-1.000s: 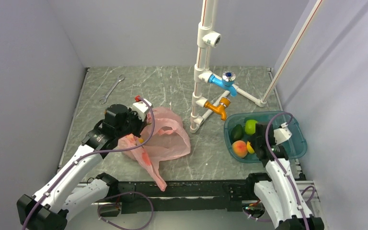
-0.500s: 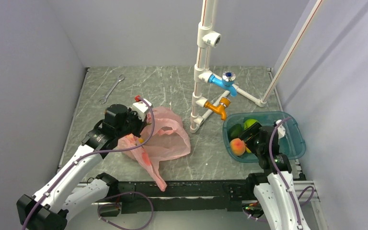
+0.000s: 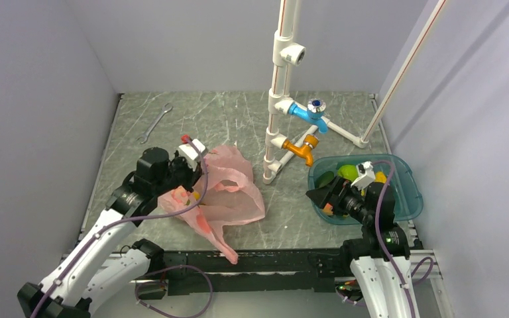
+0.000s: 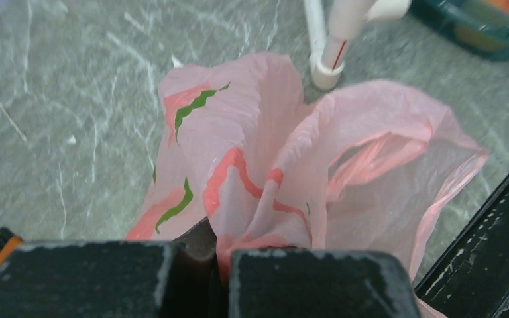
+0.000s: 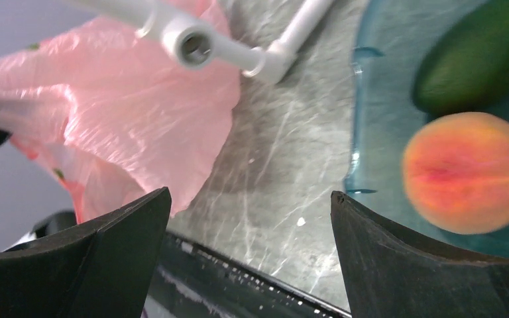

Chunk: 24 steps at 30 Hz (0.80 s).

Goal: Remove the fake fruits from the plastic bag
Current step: Place the fake fruit in the bin, then take out the fake fruit from the plastic bag.

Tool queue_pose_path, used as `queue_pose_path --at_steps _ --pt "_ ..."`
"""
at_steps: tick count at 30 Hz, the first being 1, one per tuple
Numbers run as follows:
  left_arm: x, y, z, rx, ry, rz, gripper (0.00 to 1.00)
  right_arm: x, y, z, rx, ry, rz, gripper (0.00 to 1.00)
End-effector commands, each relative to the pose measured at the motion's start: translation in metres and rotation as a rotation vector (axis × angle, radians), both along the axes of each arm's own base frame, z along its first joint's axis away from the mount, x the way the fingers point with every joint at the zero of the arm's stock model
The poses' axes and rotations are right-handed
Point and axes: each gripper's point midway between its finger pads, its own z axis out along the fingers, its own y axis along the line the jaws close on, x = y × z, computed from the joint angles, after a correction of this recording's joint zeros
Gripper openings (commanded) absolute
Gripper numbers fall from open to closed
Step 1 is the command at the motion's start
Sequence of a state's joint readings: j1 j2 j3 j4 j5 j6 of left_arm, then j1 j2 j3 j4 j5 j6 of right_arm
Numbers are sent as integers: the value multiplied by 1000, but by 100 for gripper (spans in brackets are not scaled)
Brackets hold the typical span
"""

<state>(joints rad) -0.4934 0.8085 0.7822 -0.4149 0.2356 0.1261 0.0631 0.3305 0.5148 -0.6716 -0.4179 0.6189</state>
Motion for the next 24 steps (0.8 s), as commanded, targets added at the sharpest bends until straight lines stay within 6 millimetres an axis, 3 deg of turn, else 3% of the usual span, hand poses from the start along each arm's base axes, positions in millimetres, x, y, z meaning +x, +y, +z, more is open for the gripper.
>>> queue_pose_path --at_steps 1,10,16,20,22,24 --pt "-13 -14 40 -122 -142 -99 0 -24 32 36 52 -150 267 92" --pt "-12 -22 30 -108 -82 -135 0 -47 53 41 108 -156 453 90" --pt "-8 -23 22 -92 -51 -128 0 -51 74 24 129 -101 524 90" --pt "-6 -22 17 -79 -36 -117 0 -57 118 10 66 -93 605 90" --pt "-5 -21 16 -72 -36 -108 0 -71 145 4 -33 -133 630 91" --pt "-5 -19 15 -68 -38 -102 0 -78 170 16 -68 -217 641 92"
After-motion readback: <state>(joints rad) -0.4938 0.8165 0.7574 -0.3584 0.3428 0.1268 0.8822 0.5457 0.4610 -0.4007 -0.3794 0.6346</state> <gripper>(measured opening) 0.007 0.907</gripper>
